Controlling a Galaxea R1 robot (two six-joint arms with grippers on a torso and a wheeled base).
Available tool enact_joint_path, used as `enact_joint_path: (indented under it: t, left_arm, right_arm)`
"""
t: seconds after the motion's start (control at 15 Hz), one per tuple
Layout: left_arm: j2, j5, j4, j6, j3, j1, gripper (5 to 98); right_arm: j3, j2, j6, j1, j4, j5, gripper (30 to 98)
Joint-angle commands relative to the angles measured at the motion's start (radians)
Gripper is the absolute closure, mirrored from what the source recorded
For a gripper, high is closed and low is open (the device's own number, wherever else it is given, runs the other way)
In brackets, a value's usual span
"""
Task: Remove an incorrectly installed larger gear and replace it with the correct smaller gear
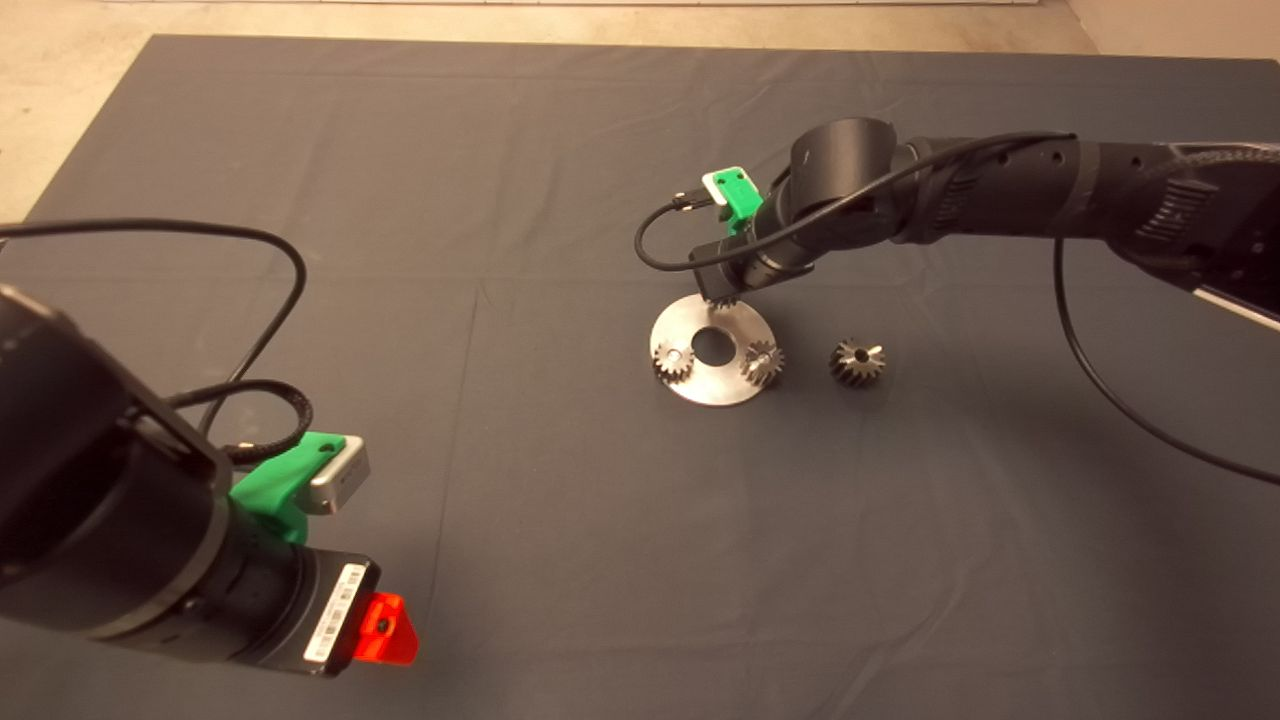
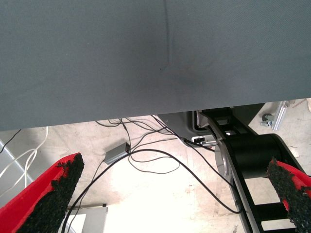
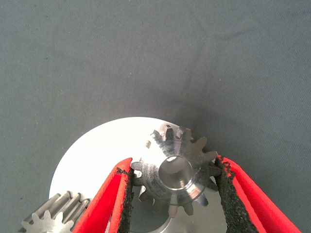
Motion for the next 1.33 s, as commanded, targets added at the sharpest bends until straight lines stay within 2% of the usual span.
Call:
enact_joint_path:
  t: [0.0,1.27]
  left_arm:
    - [0.002,0.014,-0.014,-0.004,0.015,-0.005,5.8]
    - [0.002,0.014,-0.014,-0.004,0.016,-0.005,5.8]
  right_arm:
    - [-0.006,0.003,0.008,0.019,-0.033,0.008,87.1]
    - [-0.022,0.009,0.009,-0.001,-0.045,0.012,87.1]
